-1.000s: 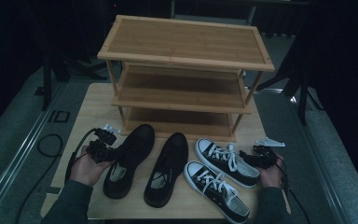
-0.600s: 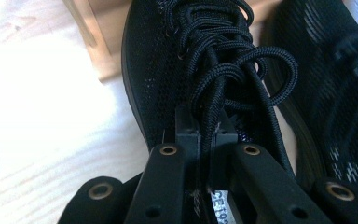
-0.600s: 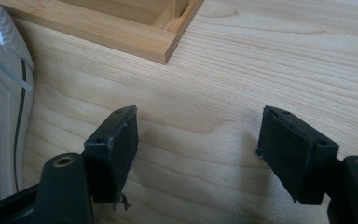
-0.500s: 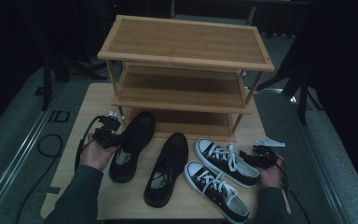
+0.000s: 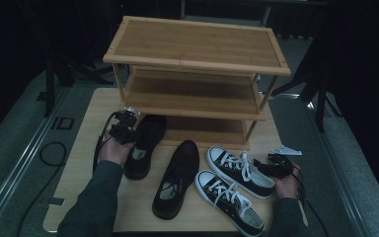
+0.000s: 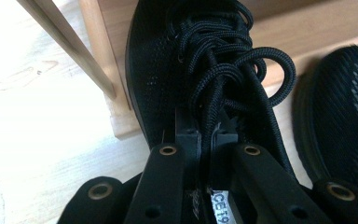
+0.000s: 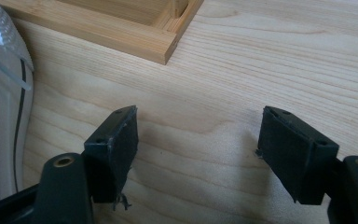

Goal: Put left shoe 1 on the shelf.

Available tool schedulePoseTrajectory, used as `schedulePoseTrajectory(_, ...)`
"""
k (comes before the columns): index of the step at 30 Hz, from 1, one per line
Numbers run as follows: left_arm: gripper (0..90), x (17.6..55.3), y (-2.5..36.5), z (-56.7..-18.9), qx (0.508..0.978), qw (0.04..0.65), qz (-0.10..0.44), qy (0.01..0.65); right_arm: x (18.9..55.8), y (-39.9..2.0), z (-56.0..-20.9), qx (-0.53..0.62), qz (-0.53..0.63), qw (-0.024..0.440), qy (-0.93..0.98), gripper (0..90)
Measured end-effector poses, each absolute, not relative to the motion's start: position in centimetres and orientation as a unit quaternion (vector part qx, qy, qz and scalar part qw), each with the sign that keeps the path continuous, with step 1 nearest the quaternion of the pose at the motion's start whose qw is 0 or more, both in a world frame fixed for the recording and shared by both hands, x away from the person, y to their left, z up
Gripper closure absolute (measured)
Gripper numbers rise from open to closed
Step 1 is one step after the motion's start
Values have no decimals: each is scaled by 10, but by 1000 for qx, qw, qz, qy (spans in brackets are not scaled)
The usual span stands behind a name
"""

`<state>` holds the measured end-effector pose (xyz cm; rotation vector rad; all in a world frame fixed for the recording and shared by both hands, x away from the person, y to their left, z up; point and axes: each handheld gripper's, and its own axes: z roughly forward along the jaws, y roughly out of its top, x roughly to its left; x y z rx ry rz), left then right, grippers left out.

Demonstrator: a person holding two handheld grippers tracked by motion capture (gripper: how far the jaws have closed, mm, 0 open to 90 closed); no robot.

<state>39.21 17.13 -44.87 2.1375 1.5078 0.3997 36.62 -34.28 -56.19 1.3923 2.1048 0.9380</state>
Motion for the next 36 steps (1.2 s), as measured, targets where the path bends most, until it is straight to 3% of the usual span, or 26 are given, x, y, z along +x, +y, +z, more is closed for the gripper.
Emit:
schedulePoseTrajectory(17, 850, 398, 177, -463, 770, 251, 157, 566, 366, -343, -562, 505, 340, 223, 761, 285)
schedulePoseTrajectory(28, 676, 386, 182, -456, 785, 257, 159, 541, 366, -343, -562, 505, 340, 223, 761, 285)
schedulePoseTrajectory(36, 657, 374, 192, -452, 787, 275, 148, 532, 366, -343, -562, 505, 339, 223, 762, 285)
